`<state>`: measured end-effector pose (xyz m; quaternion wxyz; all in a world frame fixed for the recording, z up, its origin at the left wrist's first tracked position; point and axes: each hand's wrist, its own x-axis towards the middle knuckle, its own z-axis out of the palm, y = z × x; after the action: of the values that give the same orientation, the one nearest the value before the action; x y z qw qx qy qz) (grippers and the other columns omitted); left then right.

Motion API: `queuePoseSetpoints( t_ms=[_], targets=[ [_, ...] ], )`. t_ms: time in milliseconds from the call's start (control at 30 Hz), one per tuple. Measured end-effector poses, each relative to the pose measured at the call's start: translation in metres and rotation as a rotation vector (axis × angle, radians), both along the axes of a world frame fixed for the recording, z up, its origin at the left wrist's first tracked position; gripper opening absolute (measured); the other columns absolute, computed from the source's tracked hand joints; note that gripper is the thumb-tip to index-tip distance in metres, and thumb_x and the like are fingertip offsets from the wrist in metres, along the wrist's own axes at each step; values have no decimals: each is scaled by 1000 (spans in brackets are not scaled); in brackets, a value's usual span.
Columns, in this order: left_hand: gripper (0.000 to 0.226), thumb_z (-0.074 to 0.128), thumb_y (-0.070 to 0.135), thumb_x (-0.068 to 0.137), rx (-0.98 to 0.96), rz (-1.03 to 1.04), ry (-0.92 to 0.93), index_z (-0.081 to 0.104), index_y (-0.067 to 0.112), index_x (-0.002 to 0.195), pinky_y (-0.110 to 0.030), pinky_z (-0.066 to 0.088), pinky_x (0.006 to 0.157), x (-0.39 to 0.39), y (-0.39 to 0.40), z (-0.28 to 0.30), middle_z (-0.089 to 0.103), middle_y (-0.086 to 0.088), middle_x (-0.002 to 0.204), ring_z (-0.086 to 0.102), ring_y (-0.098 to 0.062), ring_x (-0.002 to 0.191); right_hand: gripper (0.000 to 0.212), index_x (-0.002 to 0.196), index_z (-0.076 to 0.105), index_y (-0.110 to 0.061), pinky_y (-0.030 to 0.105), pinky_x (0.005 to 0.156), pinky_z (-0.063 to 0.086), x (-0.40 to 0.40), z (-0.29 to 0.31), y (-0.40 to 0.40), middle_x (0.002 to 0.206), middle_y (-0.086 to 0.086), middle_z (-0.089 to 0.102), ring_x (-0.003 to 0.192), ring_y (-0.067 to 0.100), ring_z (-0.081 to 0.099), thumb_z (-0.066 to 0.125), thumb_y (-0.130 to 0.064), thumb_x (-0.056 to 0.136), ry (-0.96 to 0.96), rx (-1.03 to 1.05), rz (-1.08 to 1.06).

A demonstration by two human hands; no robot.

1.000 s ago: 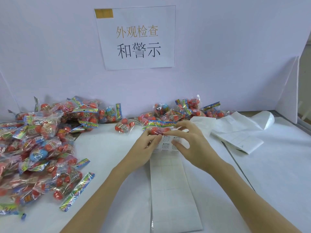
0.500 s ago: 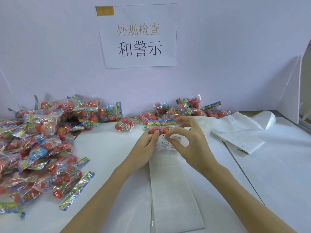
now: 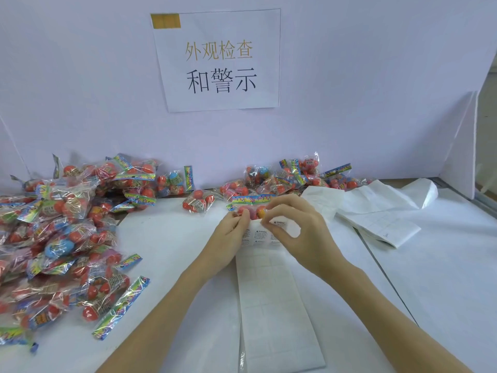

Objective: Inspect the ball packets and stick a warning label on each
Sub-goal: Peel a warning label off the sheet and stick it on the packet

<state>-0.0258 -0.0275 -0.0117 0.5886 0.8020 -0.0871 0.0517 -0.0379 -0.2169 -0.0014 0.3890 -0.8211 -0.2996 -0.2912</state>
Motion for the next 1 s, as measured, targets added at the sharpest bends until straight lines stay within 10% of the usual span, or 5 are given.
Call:
queuePoseSetpoints(
  t_ms=[200,400,1000],
  targets=[
    [51,42,34,112,-254,46,-23,80,10,86,-35,54,89,2,10,7,76,-10,104,64,-16,90,33,103,62,-40,17,78,51,3,6,-5,88,-18,67,87,8,67,65,-7,100,252,366,-34],
    [25,64,5,102,-290,-23,-127,80,21,111,-26,59,90,0,11,8,76,4,113,72,-18,106,34,108,72,-29,41,71,55,4,8,-5,76,4,58,75,21,58,56,0,102,356,428,0],
    [42,57,5,103,-233,-166,-134,67,30,135,-53,50,111,-2,2,5,65,8,139,62,-19,129,48,136,52,-27,34,83,58,5,-3,1,79,-11,72,77,13,69,70,-5,96,514,362,29]
  ],
)
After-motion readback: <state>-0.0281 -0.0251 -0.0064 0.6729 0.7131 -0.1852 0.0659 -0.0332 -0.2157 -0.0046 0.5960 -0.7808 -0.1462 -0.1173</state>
